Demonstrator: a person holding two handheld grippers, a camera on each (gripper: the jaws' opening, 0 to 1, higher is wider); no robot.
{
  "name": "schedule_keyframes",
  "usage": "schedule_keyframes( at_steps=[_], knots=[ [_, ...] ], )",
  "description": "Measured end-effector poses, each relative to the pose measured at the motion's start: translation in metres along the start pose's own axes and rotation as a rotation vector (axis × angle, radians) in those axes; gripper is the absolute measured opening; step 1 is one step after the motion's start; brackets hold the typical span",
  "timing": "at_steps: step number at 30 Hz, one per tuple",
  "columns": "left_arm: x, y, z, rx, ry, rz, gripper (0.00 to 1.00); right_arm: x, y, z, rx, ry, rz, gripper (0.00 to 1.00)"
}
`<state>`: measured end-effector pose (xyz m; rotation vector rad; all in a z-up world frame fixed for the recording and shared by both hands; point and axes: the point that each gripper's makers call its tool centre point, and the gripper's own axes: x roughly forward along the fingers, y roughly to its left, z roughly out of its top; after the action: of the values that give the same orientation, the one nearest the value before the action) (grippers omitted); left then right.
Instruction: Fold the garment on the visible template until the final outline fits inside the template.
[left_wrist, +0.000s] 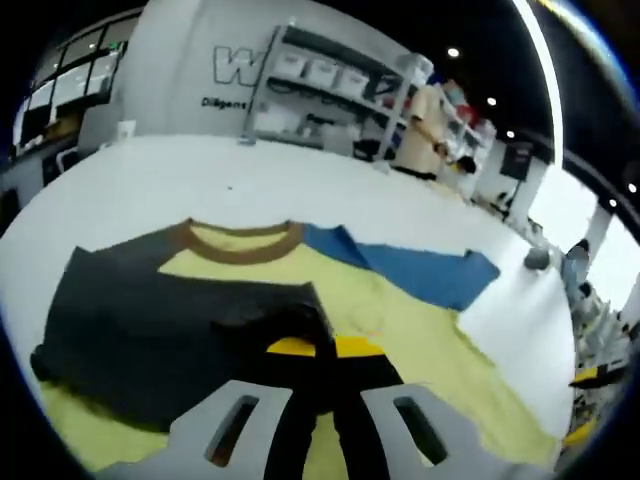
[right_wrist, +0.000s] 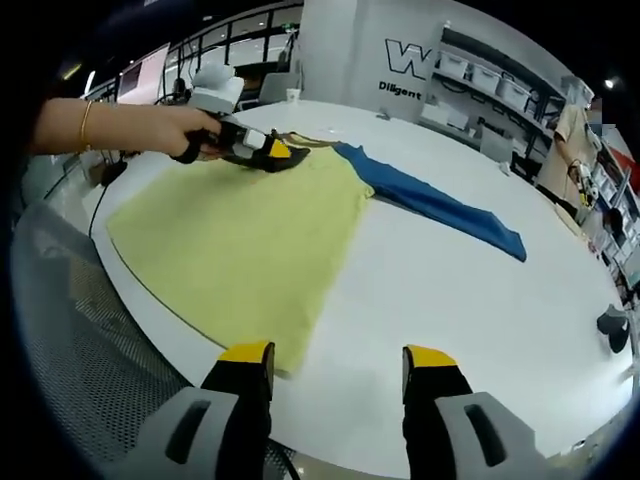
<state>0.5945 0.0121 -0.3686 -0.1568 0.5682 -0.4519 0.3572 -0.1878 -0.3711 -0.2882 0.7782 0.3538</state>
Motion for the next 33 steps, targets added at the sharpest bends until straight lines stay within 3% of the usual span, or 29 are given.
schedule_keyframes(
  at_steps=[2, 3, 4, 6, 9, 11, 14, 17, 23, 27, 30, 33],
  knots=[
    [0.006, -0.013, 0.012, 0.06, -0.019, -0.051, 0.0, 0.0, 0.001, 0.0, -0.015, 0.004, 0.003, 0.48],
    [0.009, -0.028, 0.017, 0.165, 0.001, -0.077, 0.0, 0.001, 0.001, 0.0, -0.019, 0.007, 0.006, 0.48],
    [0.01, -0.038, 0.014, 0.339, 0.037, -0.086, 0.0, 0.001, 0.001, 0.0, -0.015, 0.007, 0.008, 0.48],
    [0.014, -0.048, 0.009, 0.42, 0.067, -0.1, 0.0, 0.0, 0.001, -0.001, -0.012, 0.012, 0.007, 0.5],
    [0.021, -0.077, 0.0, 0.529, 0.092, -0.212, 0.0, 0.0, -0.001, -0.001, -0.018, 0.015, -0.003, 0.54],
    [0.021, -0.085, -0.01, 0.666, 0.141, -0.24, 0.08, 0.0, 0.0, -0.001, -0.021, 0.015, 0.001, 0.54],
    [0.022, -0.093, -0.023, 0.684, 0.165, -0.279, 0.21, 0.001, 0.002, -0.001, -0.027, 0.019, 0.008, 0.55],
    [0.016, -0.093, -0.032, 0.68, 0.175, -0.287, 0.25, 0.001, 0.002, -0.001, -0.018, 0.015, 0.009, 0.55],
    [0.003, -0.072, -0.03, 0.708, 0.204, -0.263, 0.35, 0.002, 0.003, 0.002, -0.011, -0.002, 0.024, 0.59],
    [-0.009, -0.037, -0.017, 0.732, 0.193, -0.202, 0.35, 0.001, 0.005, 0.006, -0.04, -0.006, 0.029, 0.58],
    [-0.025, 0.003, -0.003, 0.75, 0.186, -0.111, 0.34, 0.001, 0.004, 0.009, -0.07, 0.003, 0.043, 0.58],
    [-0.034, 0.042, -0.006, 0.772, 0.221, -0.028, 0.32, 0.001, -0.002, 0.022, -0.049, -0.023, 0.044, 0.58]
  ],
)
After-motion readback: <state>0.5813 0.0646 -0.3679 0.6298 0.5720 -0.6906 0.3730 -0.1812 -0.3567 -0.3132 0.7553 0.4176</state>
